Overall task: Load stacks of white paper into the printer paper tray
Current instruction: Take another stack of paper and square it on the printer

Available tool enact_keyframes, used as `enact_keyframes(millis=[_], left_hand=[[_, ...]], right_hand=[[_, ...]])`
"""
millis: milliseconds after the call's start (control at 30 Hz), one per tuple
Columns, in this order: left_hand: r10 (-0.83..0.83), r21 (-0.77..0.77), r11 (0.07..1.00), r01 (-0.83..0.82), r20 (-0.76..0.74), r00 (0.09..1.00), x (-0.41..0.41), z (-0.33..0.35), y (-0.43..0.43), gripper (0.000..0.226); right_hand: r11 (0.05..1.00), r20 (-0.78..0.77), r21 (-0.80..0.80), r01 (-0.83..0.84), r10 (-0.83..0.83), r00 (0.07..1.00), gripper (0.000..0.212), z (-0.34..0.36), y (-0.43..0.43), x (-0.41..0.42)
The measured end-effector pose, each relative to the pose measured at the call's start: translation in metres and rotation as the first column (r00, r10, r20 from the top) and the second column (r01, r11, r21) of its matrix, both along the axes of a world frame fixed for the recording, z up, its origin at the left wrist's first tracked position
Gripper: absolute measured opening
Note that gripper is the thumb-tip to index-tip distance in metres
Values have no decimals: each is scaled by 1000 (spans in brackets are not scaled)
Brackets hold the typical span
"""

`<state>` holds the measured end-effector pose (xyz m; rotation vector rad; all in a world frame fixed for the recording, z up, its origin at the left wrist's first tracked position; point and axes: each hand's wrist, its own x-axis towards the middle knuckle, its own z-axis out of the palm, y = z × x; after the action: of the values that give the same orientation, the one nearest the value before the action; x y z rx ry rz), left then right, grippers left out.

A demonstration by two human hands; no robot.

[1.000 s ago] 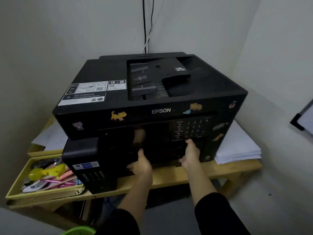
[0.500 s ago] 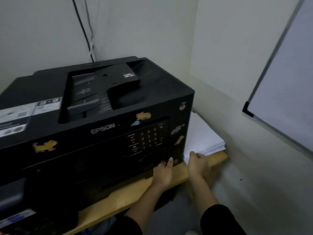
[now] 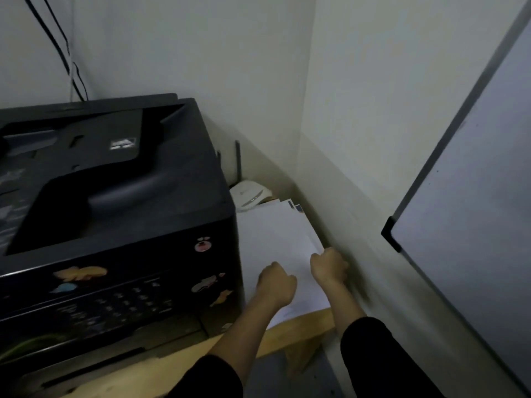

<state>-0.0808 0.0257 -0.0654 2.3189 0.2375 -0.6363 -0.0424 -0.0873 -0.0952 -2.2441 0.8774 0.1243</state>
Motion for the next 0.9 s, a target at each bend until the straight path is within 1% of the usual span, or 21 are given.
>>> enact_keyframes(millis=[33,100,133,200,267,333,433,500,567,767,900], left_hand=[[-9,81,997,10,-17,1000,5,-7,0,43],[-33,244,968,54,-87,996,9,-19,0,52],[-41,298,952,73,-113,993,9,-25,1,55],[-44,357,930,85,-122,992,9,-34,3,56],[-59,391,915,100,-117,991,11,-40,3,52],[-81,424,896,133,-137,987,15,-41,3,47],[-103,471,867,163,-151,983,22,-41,3,46],[-110,487,856,172,-152,982,25,-42,3,47],[-116,490,854,176,-150,982,26,-42,3,46],[-149,496,846,194,-129,980,25,-47,5,45],[-144,500,843,198,-146,979,26,-48,2,48]], right_hand=[[999,-71,-22,-37,35,997,41,0,-3,3],[995,-193,-5,-102,99,976,48,-1,-7,7],[991,-239,21,-135,136,962,50,-3,-8,9],[979,-292,70,-190,202,935,49,-6,-8,14],[978,-287,70,-199,211,934,43,-7,-3,19],[983,-267,1,-183,177,947,37,-7,5,22],[956,-277,-182,-229,174,945,41,-4,20,25],[924,-280,-260,-279,205,938,46,-2,28,26],[910,-297,-264,-318,237,925,51,-1,34,28],[930,-398,-150,-335,253,882,56,1,30,34],[915,-397,-179,-361,269,878,56,6,36,31]])
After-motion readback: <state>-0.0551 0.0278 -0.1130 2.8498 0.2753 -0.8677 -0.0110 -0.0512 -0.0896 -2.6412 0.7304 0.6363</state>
